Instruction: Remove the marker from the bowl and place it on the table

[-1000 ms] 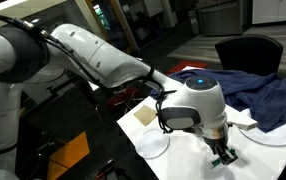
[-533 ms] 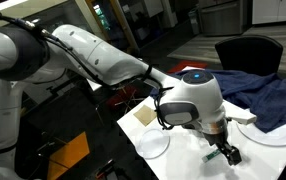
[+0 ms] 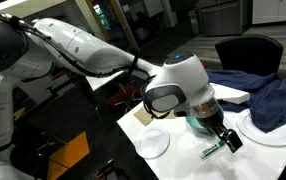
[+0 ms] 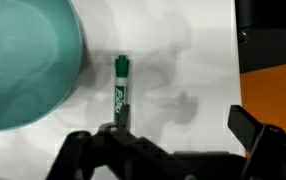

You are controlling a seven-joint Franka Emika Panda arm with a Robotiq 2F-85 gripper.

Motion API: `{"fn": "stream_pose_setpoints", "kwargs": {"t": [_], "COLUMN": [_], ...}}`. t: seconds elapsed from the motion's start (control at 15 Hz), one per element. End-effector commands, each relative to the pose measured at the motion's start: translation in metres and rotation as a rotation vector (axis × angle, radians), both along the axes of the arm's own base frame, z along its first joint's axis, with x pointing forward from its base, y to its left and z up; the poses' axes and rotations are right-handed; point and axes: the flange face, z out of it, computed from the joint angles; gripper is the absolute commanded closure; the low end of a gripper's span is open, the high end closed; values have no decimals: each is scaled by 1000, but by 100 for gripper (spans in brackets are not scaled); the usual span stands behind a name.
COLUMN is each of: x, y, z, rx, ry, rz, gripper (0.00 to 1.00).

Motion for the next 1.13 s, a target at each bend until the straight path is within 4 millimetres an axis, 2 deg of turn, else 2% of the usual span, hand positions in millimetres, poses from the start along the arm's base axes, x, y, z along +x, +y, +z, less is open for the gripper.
{"fn": "stream_pose_setpoints", "kwargs": {"t": [0.0,0.4,0.6,0.67,0.8,1.07], "x": [-28,-72,-88,-73,-81,-84], "y": [13,18,18,14,16,17], "z": [36,80,96,89,94,93], "rx": [-29,-123,-152,-167,-163,-156], "ry": [-60,-160,-199,-162,-174,-172], "rz": [34,75,88,57,68,69], "gripper": [0,0,0,0,0,0]}}
